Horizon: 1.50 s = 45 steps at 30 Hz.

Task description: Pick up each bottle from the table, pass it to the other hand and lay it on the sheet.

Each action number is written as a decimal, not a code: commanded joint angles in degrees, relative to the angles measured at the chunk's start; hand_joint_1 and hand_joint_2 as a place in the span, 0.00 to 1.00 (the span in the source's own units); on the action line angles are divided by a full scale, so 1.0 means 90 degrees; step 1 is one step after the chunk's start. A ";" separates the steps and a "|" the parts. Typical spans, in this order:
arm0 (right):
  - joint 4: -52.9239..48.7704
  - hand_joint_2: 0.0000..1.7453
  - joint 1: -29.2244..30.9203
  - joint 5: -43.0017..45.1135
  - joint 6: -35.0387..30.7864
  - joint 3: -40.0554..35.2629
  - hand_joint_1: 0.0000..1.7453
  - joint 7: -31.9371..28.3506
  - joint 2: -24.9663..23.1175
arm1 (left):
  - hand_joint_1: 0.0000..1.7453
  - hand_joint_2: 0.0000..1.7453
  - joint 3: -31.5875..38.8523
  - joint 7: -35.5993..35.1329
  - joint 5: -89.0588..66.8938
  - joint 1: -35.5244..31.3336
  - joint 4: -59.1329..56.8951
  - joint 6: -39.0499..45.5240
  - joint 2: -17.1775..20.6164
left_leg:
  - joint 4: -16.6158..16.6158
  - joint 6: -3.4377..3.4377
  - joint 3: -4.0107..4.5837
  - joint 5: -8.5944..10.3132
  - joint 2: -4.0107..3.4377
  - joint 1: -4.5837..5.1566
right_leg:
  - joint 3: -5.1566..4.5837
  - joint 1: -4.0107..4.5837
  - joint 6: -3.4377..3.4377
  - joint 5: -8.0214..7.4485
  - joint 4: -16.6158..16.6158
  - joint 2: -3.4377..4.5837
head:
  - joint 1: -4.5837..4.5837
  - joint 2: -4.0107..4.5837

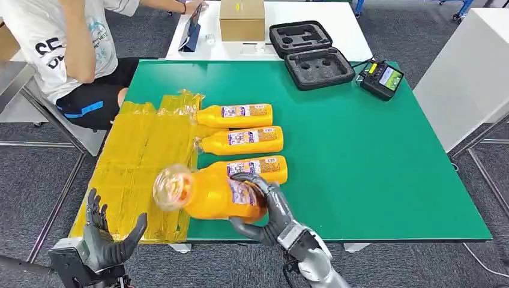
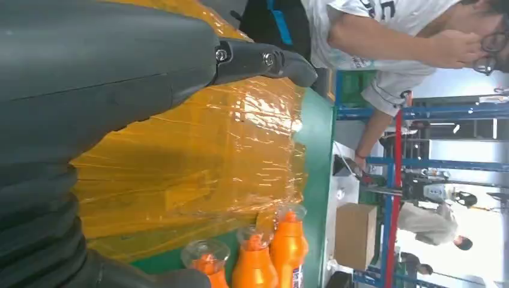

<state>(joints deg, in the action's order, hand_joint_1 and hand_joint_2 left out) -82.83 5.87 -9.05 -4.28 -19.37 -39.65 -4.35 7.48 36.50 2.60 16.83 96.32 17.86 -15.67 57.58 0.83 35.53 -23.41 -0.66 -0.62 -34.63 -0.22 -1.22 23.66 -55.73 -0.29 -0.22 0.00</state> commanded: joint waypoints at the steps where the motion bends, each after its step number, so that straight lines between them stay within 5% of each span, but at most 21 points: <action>1: -0.0174 1.00 0.0048 0.0123 -0.0590 0.0236 1.00 -0.0039 -0.0263 | 0.00 1.00 0.0143 -0.0020 0.0149 0.0050 -0.0070 -0.0090 -0.0198 | 0.0000 -0.0002 -0.0017 -0.0010 0.0001 0.0003 | 0.0015 -0.0003 0.0002 0.0010 -0.0002 0.0005 | 0.0000 0.0000; 9: 0.1631 1.00 0.0477 0.0320 -0.0704 0.0468 1.00 -0.0039 -0.0612 | 0.00 1.00 -0.1178 -0.0610 0.1180 -0.0084 -0.0125 -0.2333 0.0460 | -0.0013 -0.0004 -0.0032 -0.0006 0.0010 0.0000 | 0.0031 -0.0003 0.0004 0.0009 0.0011 -0.0002 | -0.0002 0.0000; 22: 0.3383 1.00 0.0881 0.0397 -0.0265 -0.0062 1.00 -0.0039 -0.1016 | 0.00 1.00 -0.2386 -0.0662 0.1503 -0.0678 -0.0584 -0.2732 0.1047 | -0.0019 -0.0005 -0.0035 -0.0005 0.0010 0.0001 | 0.0029 -0.0004 0.0005 0.0006 0.0011 0.0009 | -0.0002 0.0000; 45: 0.3106 1.00 0.0694 -0.0359 -0.0436 -0.1601 1.00 0.0215 -0.1126 | 0.00 1.00 -0.2406 -0.0999 0.1833 -0.1564 -0.1902 -0.2796 0.0942 | -0.0011 -0.0003 -0.0022 -0.0006 0.0017 0.0002 | 0.0017 -0.0005 0.0002 0.0009 0.0005 0.0001 | 0.0000 0.0000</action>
<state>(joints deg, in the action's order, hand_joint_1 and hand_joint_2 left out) -58.64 10.85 -10.53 -9.53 -25.88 -38.40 -14.31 -13.29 28.26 18.23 5.83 85.83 -6.84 -8.11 57.58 0.82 35.62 -23.39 -0.53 -0.63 -34.74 -0.23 -1.22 23.66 -55.75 -0.30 -0.22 0.00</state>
